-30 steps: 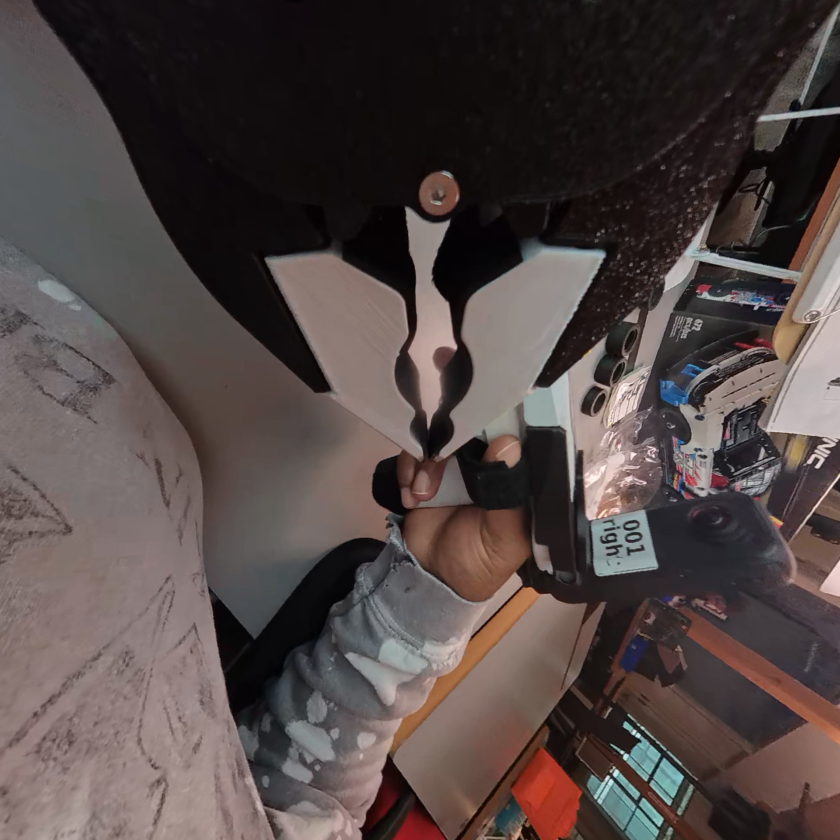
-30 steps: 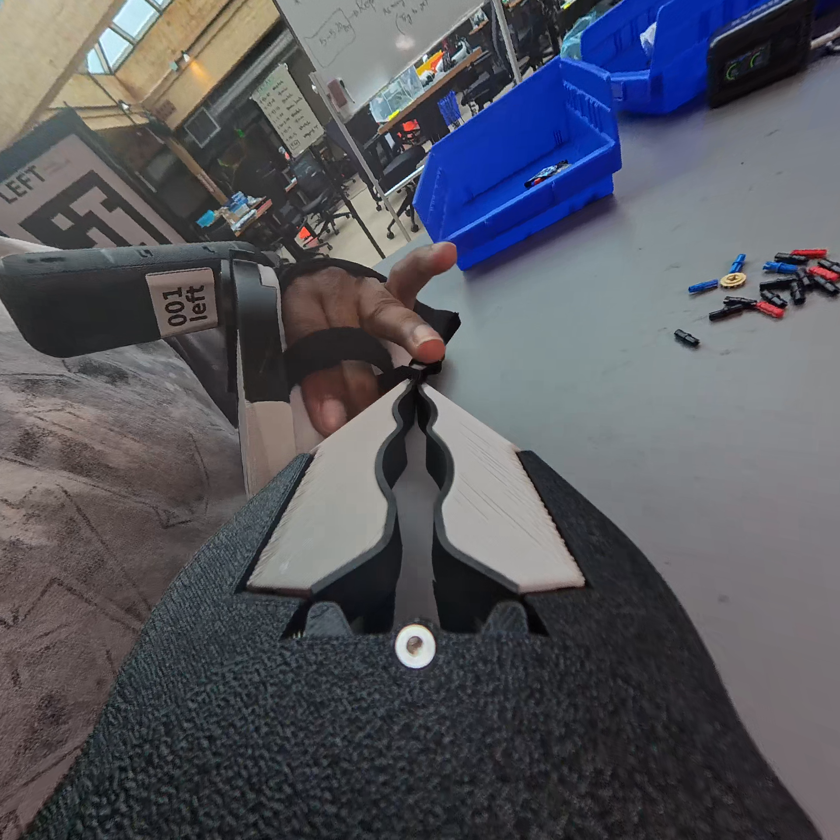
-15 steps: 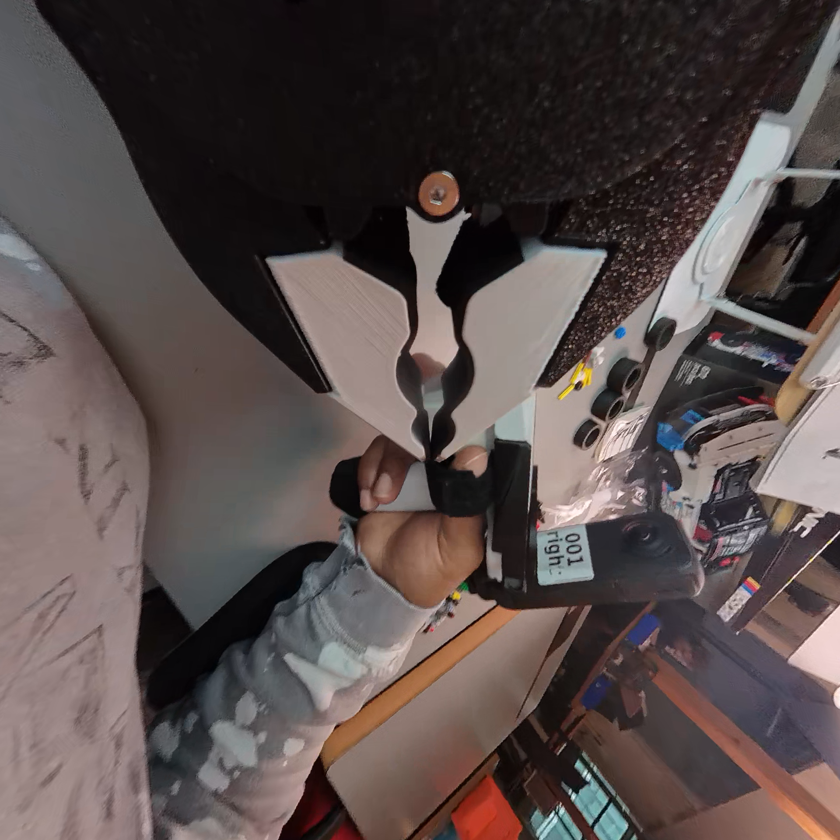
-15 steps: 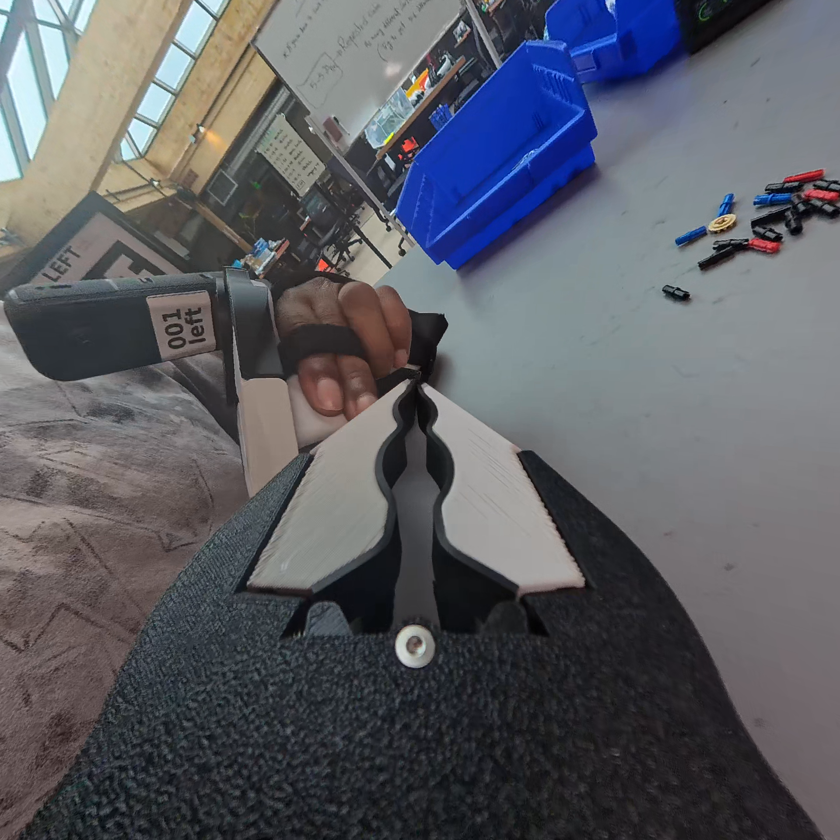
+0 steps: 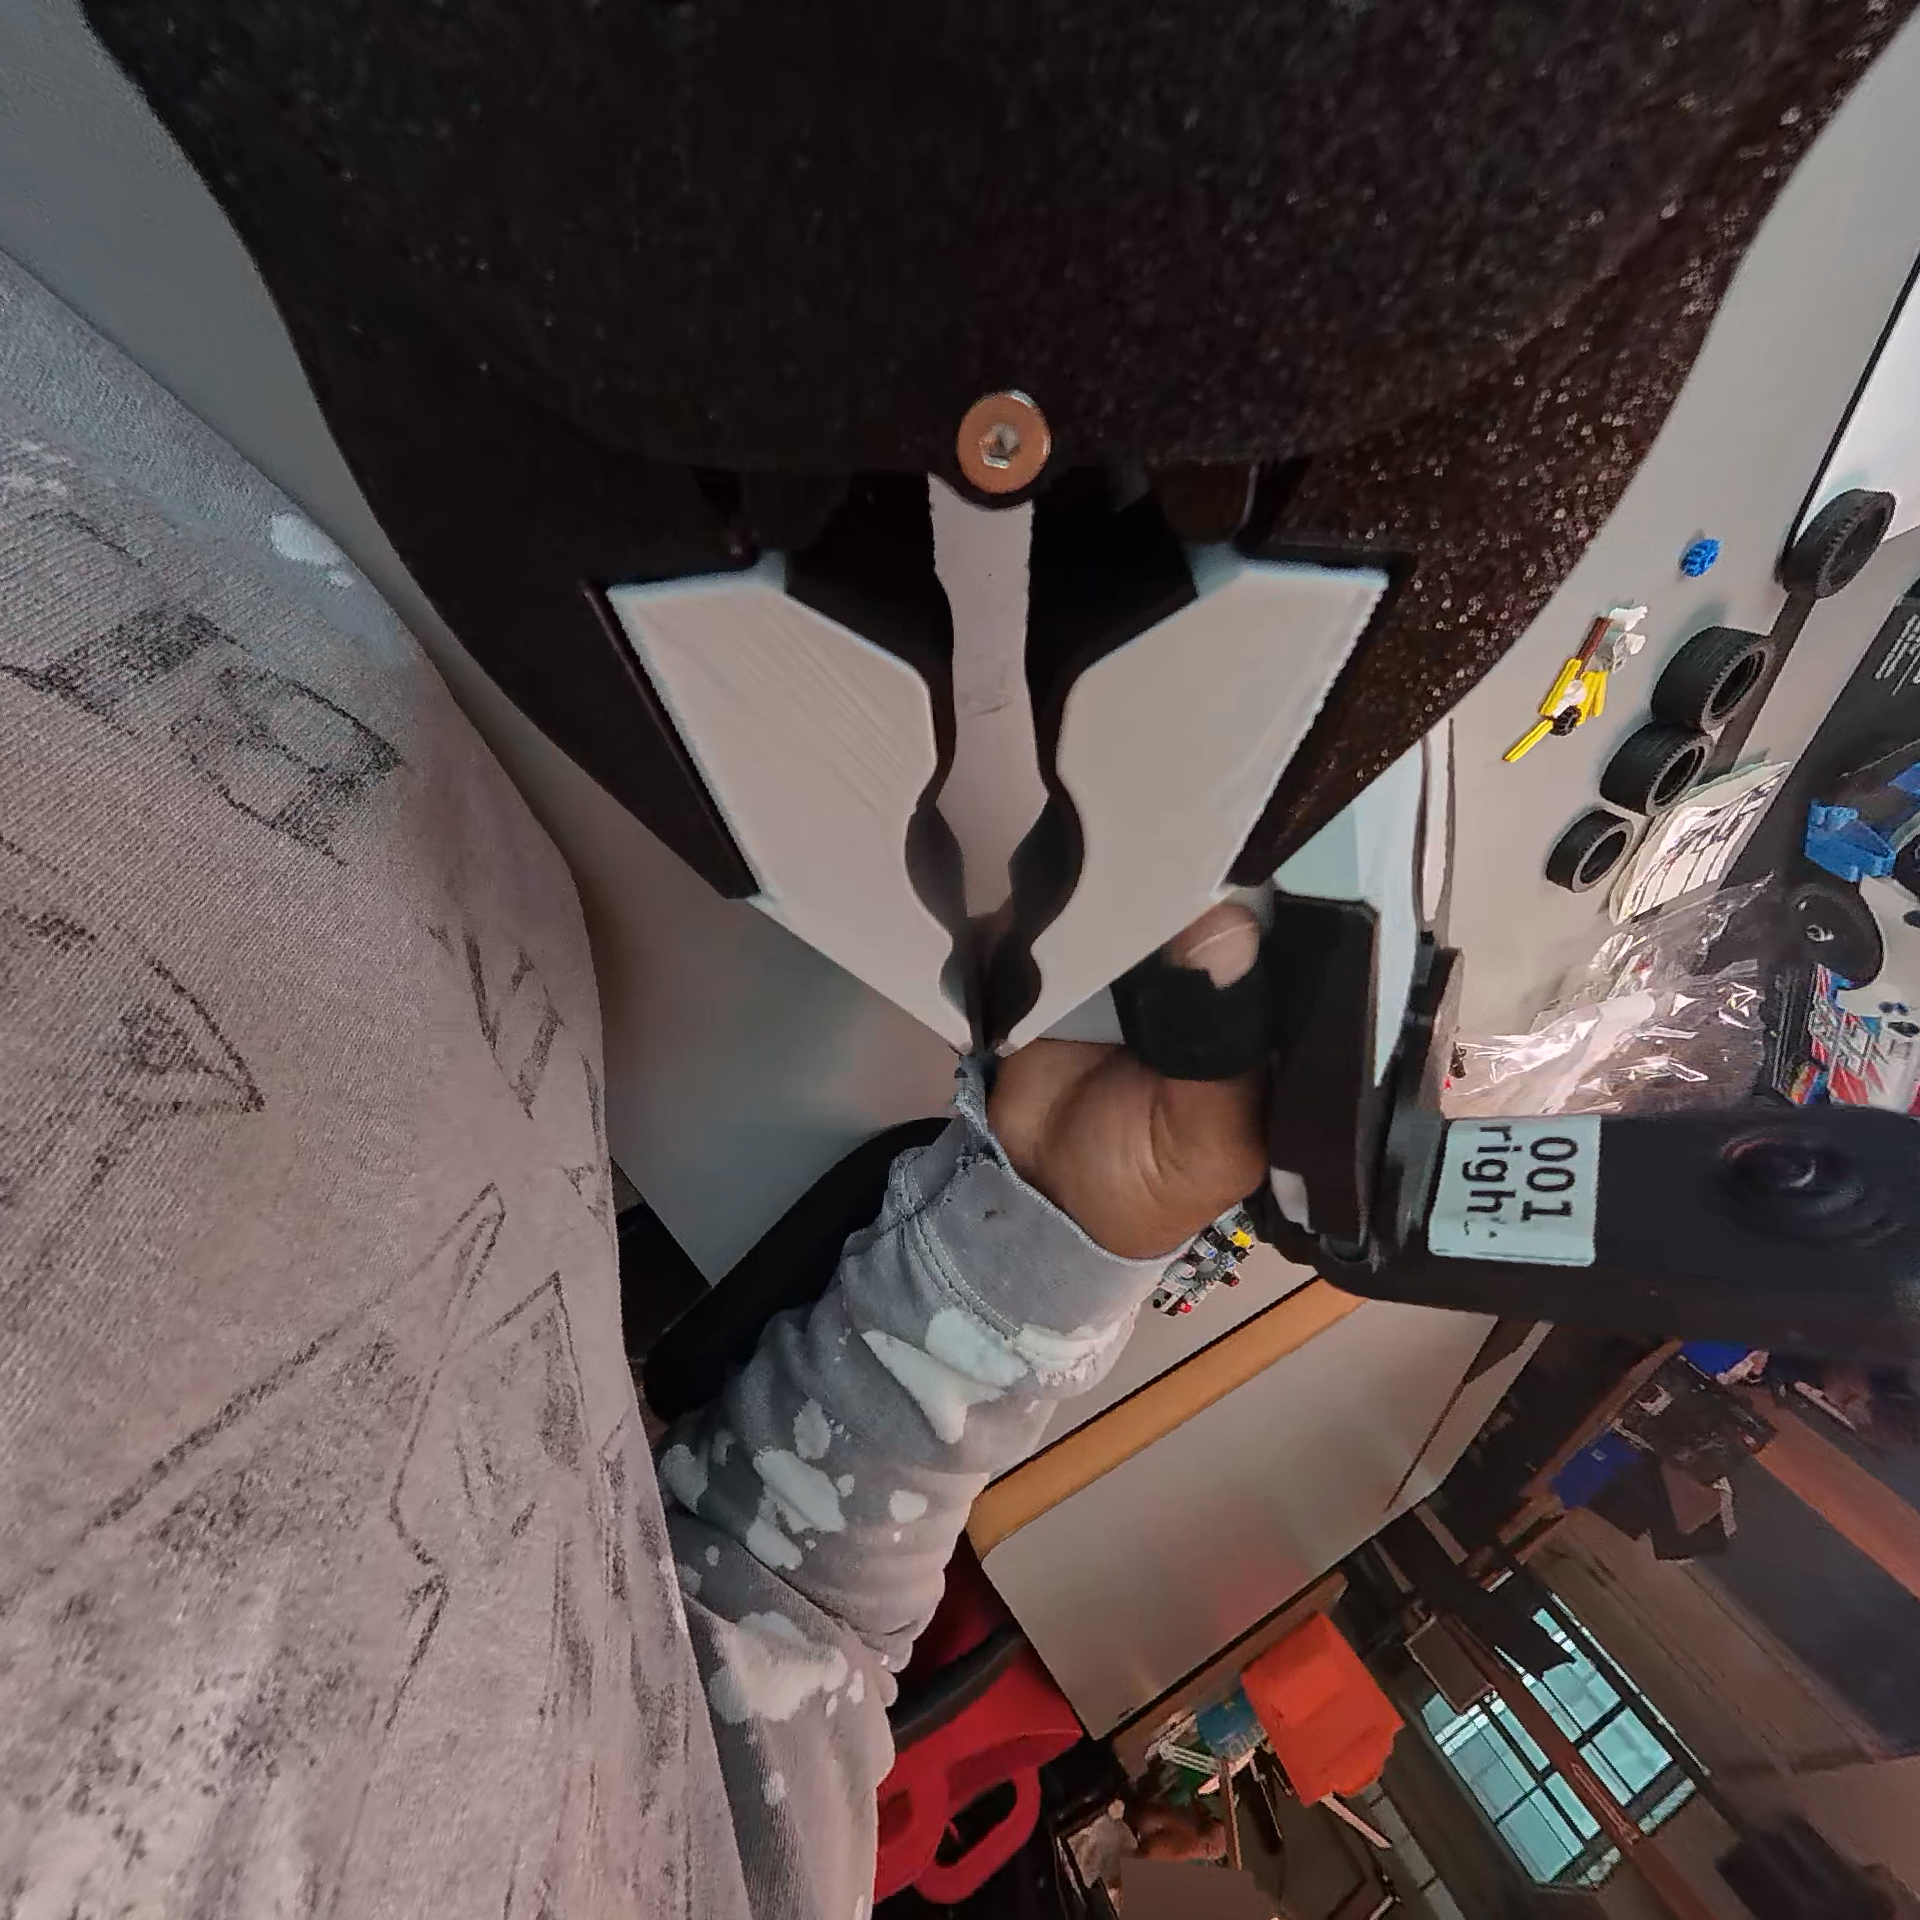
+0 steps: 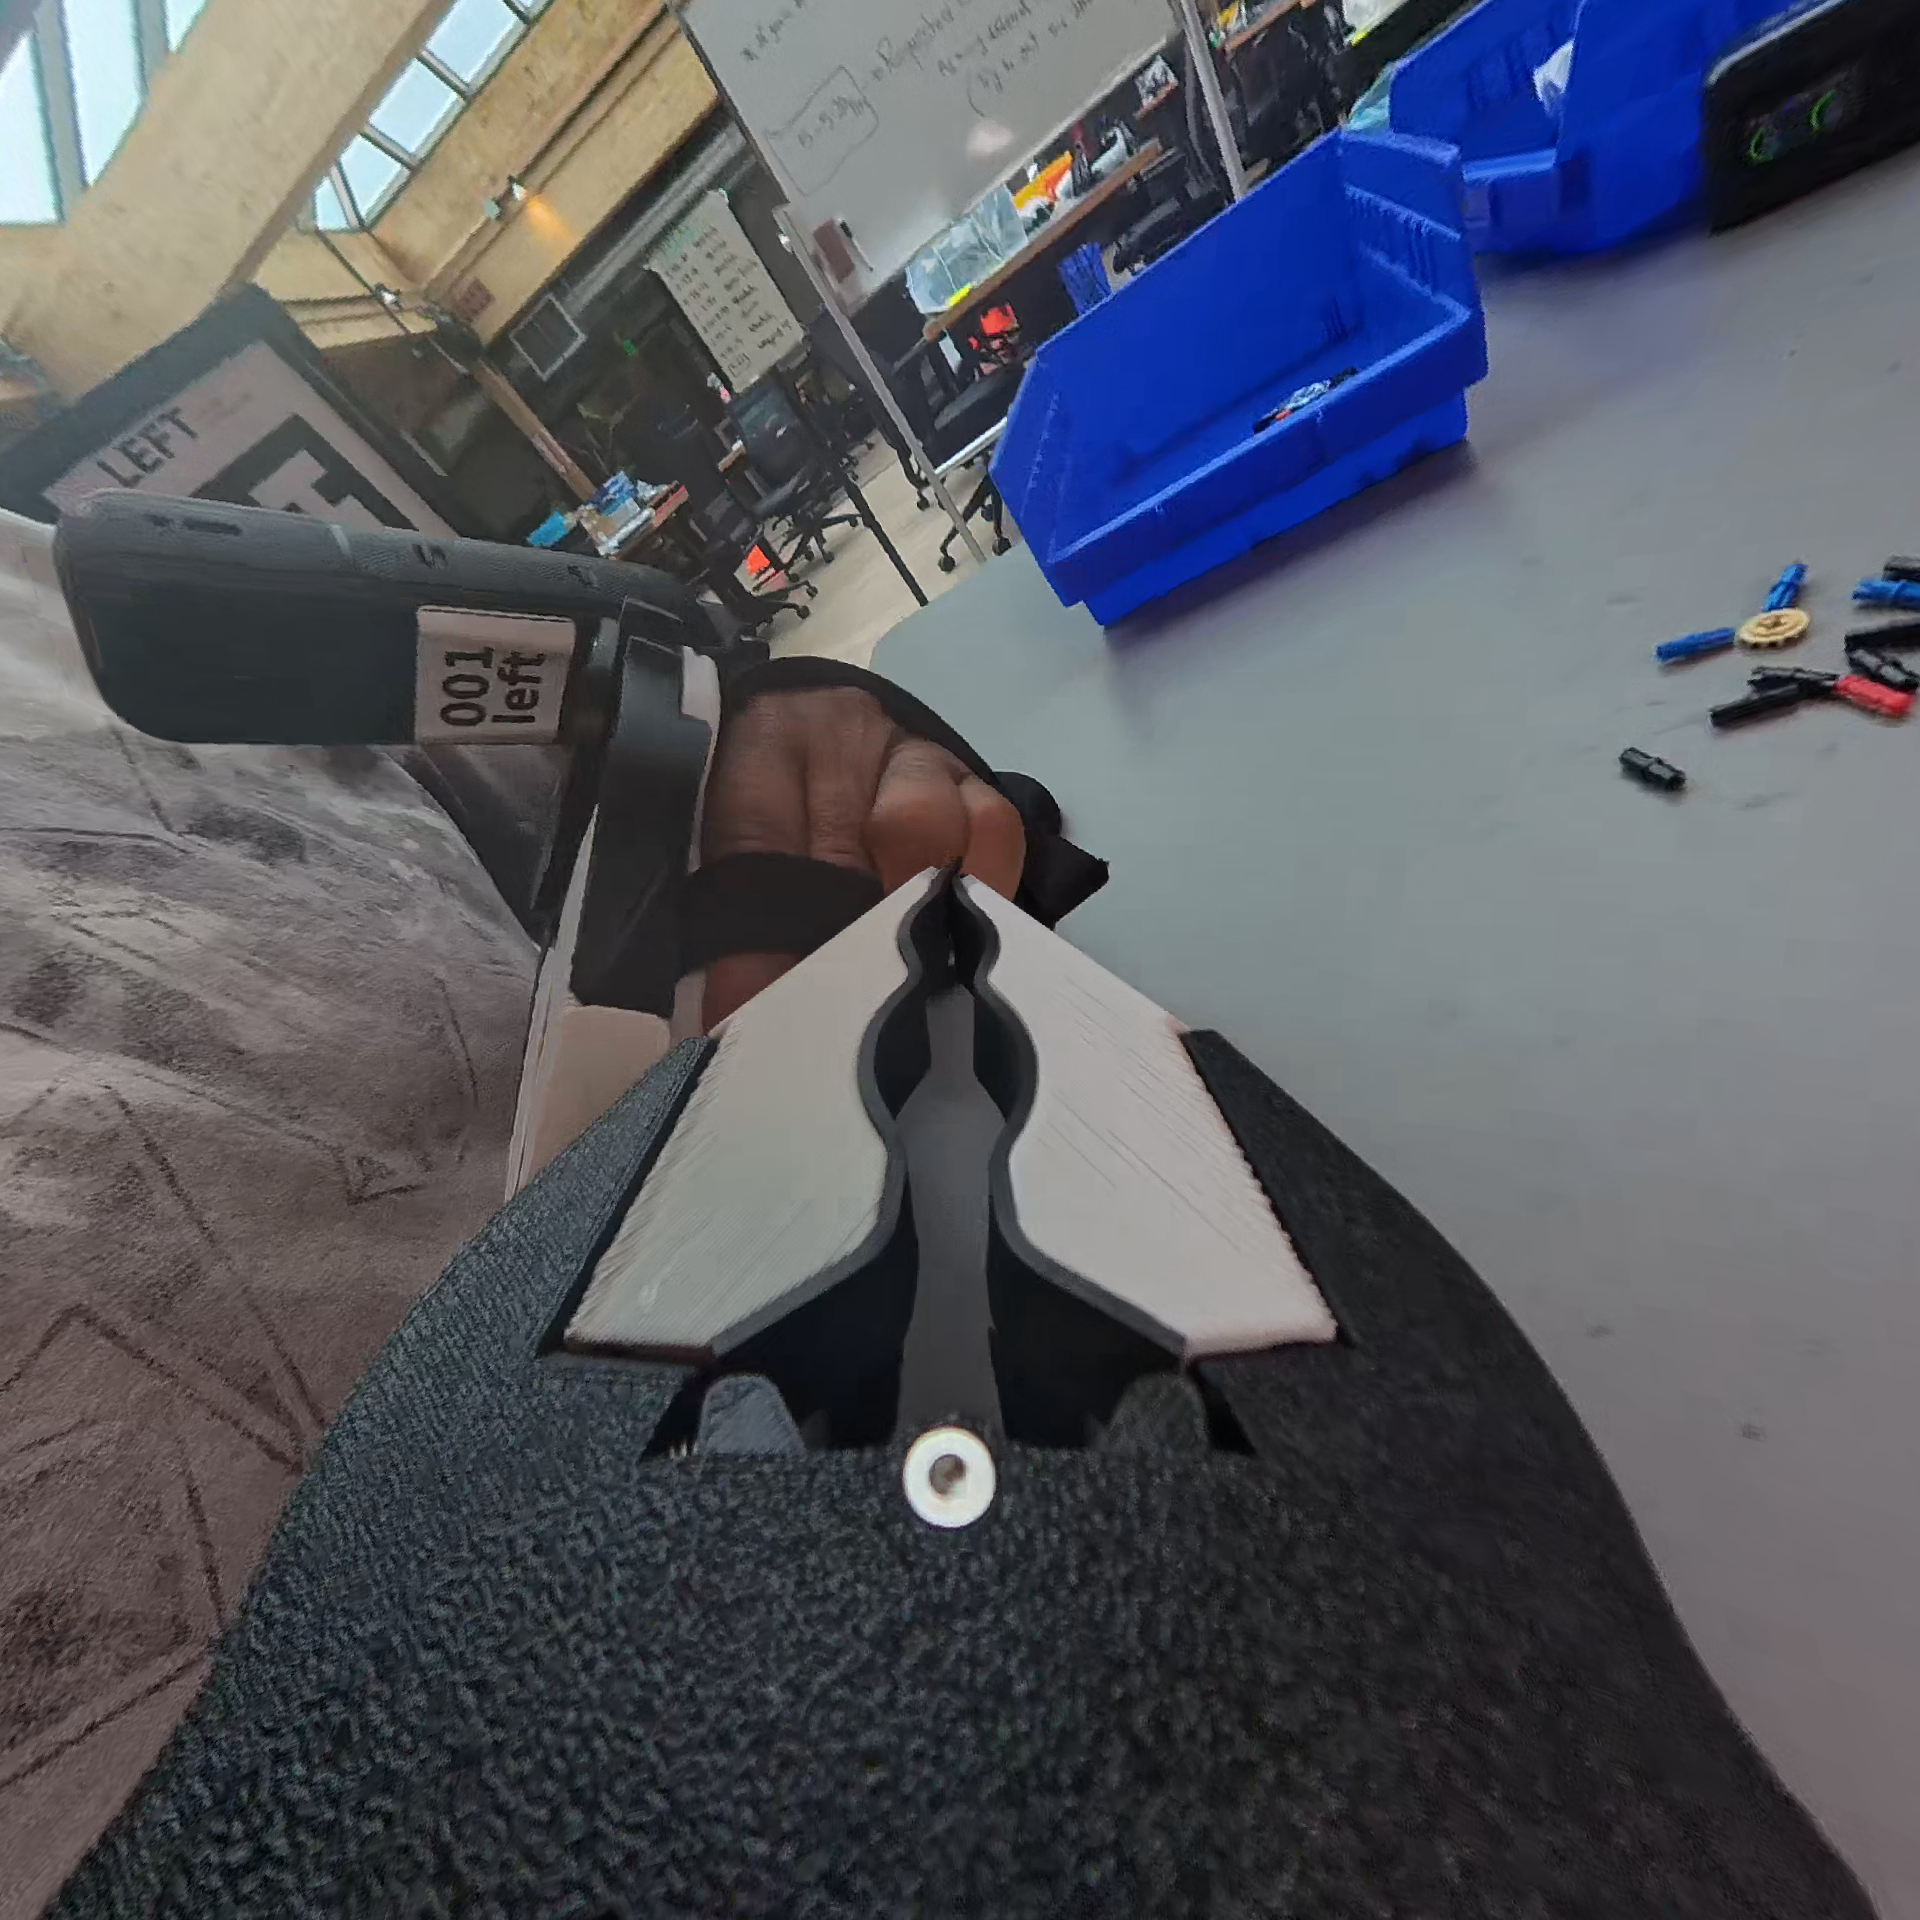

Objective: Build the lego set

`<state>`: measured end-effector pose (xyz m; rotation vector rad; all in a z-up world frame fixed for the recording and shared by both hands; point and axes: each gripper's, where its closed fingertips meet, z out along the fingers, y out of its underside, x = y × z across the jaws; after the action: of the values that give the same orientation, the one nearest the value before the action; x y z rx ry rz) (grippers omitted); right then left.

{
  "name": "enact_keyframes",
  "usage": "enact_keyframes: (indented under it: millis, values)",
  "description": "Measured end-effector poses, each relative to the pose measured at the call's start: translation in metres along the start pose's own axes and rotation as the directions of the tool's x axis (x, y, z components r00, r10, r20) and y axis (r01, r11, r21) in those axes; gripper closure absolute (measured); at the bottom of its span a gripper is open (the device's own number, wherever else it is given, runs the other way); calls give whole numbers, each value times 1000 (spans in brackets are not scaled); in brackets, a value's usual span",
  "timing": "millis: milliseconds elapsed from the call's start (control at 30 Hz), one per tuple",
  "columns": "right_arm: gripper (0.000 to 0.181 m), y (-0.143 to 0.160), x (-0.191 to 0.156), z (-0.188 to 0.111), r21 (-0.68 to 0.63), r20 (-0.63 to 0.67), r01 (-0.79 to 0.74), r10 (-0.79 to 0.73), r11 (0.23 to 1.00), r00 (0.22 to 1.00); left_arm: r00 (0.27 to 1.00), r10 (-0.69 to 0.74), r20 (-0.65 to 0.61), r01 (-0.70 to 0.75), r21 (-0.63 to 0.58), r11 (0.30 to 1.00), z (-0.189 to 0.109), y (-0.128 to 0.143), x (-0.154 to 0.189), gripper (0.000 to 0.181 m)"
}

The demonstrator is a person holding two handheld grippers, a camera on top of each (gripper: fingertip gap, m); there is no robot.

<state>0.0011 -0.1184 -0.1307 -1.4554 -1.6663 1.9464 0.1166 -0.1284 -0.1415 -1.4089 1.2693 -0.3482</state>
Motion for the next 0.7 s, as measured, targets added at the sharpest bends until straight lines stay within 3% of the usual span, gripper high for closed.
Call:
enact_keyframes:
  millis: [167,233,300,367,467,533,600,700]
  values:
    - [181,-14,-22,-6,87,59,172,-177,981,982,999,-49,23,47,74,996,-8,-12,-10,181]
    - [181,-24,-44,-12,180,154,194,-223,964,963,997,-82,9,81,96,992,-9,-14,-10,181]
    - [181,-17,-48,-13,142,172,262,-285,955,943,998,-64,-16,66,127,990,-11,-17,-3,181]
    - [181,-7,-49,-12,61,216,247,-254,967,943,1000,-11,-26,15,160,987,-11,-24,4,181]
    - [181,-30,-44,-29,168,211,176,-210,970,955,998,52,32,-58,193,979,-14,-31,0,181]
    - [180,-35,-27,-34,163,155,130,-156,978,976,996,76,56,-85,167,982,-14,-28,-3,180]
    - [181,-28,-10,-27,120,70,131,-140,984,988,994,91,55,-99,161,982,-13,-27,-1,181]
    - [181,-5,-29,-6,21,133,191,-192,981,972,997,74,34,-78,122,989,-7,-18,0,181]
